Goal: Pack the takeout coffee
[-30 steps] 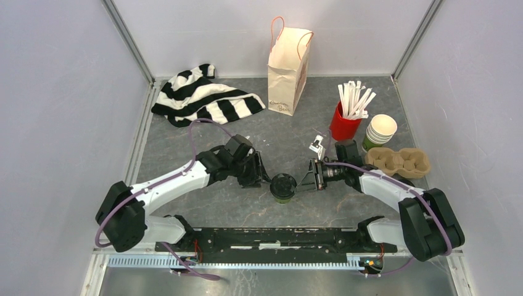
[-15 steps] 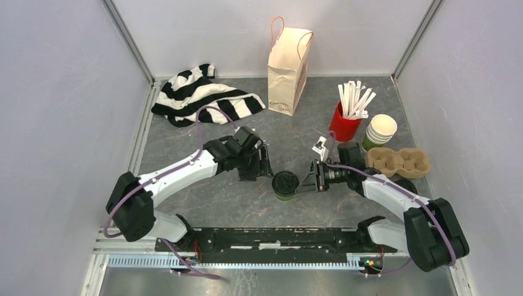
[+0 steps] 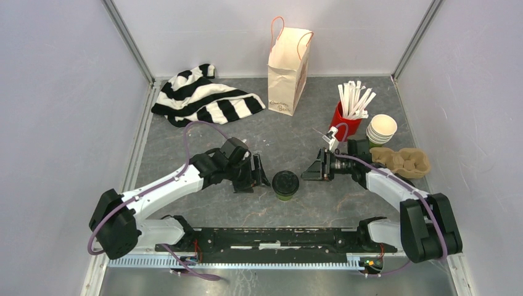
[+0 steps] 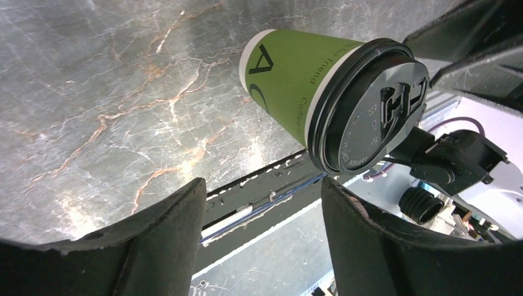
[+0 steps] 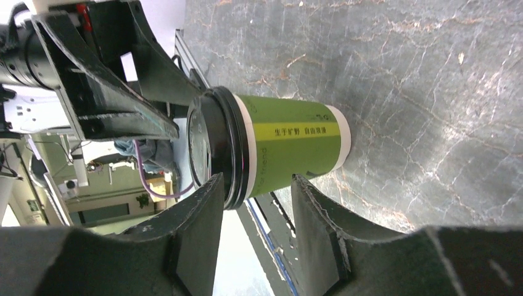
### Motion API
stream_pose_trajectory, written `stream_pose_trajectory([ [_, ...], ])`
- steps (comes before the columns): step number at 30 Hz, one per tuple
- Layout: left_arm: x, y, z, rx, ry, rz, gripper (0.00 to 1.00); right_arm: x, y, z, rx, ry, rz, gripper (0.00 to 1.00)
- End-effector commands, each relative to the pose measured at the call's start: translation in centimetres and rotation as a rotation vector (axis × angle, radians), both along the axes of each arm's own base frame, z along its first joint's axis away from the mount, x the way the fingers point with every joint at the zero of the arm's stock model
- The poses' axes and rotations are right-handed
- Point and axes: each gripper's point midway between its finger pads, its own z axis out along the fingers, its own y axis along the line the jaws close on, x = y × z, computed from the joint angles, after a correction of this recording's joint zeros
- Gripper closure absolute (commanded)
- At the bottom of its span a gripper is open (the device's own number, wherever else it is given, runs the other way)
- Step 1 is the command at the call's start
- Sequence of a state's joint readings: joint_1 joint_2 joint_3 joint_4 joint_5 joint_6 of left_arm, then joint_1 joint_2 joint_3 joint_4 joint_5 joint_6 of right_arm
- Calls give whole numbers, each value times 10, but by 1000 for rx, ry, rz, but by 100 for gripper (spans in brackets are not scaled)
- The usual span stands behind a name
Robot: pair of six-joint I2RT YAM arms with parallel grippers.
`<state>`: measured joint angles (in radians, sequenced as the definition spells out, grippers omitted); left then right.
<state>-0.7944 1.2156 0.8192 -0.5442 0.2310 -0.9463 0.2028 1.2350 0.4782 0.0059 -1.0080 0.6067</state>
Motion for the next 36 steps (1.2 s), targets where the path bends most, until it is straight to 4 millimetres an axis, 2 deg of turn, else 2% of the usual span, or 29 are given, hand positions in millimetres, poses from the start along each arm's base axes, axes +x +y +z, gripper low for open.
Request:
stream_pose_trajectory([
  [1,-1,-22,11,-121,18,-10,28,23,8,19,39,-76,6,50],
  [5,-1,-23,6,-117,26,-10,28,26,13,20,41,-81,23,50],
  [11,2,-26,5,-112,27,-16,28,19,17,12,37,-61,42,51],
  [19,1,-26,-4,-89,45,-23,38,19,18,13,43,-63,45,52],
  [27,1,-24,-11,-57,51,-25,40,16,18,8,39,-51,44,52],
  [36,0,-16,-25,4,65,-17,40,0,14,-21,-2,0,46,54],
])
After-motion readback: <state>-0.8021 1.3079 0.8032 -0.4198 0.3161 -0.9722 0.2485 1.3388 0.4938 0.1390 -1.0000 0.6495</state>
